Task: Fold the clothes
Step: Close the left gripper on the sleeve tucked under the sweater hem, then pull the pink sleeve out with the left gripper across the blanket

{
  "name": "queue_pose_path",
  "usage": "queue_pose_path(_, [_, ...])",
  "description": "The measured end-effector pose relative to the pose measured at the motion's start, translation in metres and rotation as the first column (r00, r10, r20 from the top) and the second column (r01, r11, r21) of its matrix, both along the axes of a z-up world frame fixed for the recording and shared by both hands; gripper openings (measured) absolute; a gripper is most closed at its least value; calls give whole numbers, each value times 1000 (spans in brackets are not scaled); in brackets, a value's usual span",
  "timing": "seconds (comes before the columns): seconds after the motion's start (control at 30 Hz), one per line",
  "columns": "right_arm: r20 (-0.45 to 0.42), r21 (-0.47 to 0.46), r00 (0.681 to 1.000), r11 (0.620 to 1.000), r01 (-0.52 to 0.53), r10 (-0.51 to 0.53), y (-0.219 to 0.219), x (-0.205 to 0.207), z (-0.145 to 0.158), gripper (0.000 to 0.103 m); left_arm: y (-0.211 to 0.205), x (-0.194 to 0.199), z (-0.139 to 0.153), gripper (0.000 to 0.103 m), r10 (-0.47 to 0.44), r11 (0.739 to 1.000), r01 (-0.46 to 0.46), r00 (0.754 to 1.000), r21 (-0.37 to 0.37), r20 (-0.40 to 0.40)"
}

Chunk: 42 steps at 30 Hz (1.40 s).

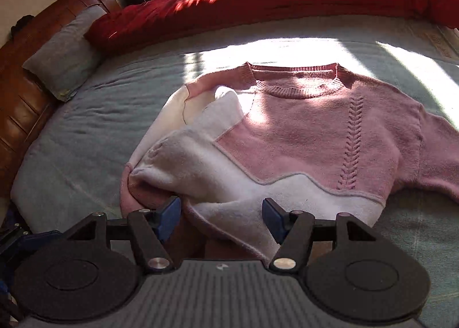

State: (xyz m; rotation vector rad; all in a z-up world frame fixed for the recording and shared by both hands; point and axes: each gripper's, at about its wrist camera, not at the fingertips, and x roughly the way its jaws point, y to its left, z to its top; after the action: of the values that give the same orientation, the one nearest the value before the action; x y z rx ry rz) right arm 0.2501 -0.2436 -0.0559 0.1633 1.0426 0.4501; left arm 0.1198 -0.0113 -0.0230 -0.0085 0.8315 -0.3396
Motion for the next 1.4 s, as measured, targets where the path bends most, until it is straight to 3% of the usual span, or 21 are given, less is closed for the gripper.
queue_pose_path(0.17, [-75,-74,992,992,101,-106,-17,-18,-37,68,11,-2,-8,91,-11,999,10,1000,38,19])
queue_pose_path(0.3, [-39,-42,988,988,150,-152,-33,-46,-24,68,14,4,-20,87,-29,998,28,999,59,27])
queue_pose_path(0.47, [48,-55,985,984,171,-169,-40,-73,-2,68,1,20,-38,49,-87,991,85,996,101,21])
queue_pose_path(0.53, [61,-48,984,984,172,-169,-40,-78,2,68,-6,27,-47,43,-108,986,104,994,128,20])
queue_pose_path(0.8, [51,1,983,985,175,-175,-45,-80,-1,68,-27,56,-79,42,-228,935,213,974,284,17])
queue_pose_path(0.87, [46,9,983,984,178,-179,-46,-78,-3,68,-31,61,-88,29,-245,921,232,969,313,5])
queue_pose_path(0.9, [44,14,983,984,179,-179,-46,-77,-4,68,-32,64,-93,27,-249,917,237,968,322,-3])
queue_pose_path(0.97, [39,21,983,984,179,-180,-46,-75,-6,68,-33,70,-100,14,-240,921,231,971,314,-11])
queue_pose_path(1.03, [36,21,983,984,179,-180,-45,-73,-8,68,-33,71,-102,8,-237,929,231,971,291,-17])
queue_pose_path(1.17, [33,26,982,982,186,-187,-45,-72,-9,68,-30,69,-93,3,-210,939,201,978,278,2])
queue_pose_path(1.4, [56,20,980,981,191,-192,-45,-74,-1,68,2,66,-51,1,-141,958,110,985,264,101])
